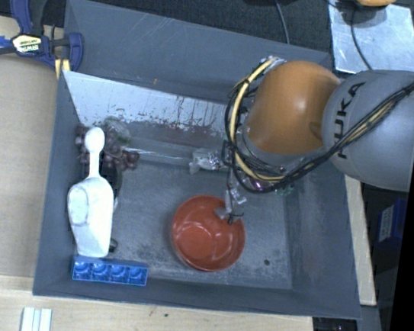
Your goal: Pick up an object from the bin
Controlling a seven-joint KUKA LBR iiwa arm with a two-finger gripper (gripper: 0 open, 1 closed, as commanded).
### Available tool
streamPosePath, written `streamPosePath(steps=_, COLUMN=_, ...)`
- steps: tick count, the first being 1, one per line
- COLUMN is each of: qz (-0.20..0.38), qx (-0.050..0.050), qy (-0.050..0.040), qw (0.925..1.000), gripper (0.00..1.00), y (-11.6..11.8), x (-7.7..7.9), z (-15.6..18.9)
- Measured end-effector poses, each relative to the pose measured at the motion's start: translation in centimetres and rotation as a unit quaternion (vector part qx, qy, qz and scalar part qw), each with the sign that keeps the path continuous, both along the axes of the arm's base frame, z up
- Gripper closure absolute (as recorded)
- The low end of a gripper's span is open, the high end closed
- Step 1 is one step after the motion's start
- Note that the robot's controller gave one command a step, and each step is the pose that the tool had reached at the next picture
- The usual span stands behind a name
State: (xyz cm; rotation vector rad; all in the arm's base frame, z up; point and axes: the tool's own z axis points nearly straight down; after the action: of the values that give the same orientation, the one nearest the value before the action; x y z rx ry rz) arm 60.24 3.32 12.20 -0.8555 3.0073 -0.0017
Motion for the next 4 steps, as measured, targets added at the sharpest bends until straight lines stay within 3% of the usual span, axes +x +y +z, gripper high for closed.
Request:
streamPosePath(steps=1, qz=-0.175, qx=0.0, qy=0.0037, qw=0.9845, gripper=0.0, y=2.1, x=-3.9, z=-4.2)
streamPosePath(steps=2, qz=0.115, qx=-0.001, qy=-0.005, qw=0.9933, gripper=1.0, y=-0.1, x=1.8, z=-4.7)
streamPosePath(steps=3, qz=0.115, qx=0.0, qy=-0.0049, qw=0.9934, gripper=1.0, y=-0.1, x=1.8, z=-4.7)
streamPosePath(steps=4, qz=0.093, qx=0.0, qy=-0.0045, qw=0.9957, gripper=1.0, y=-0.1, x=2.1, z=4.4)
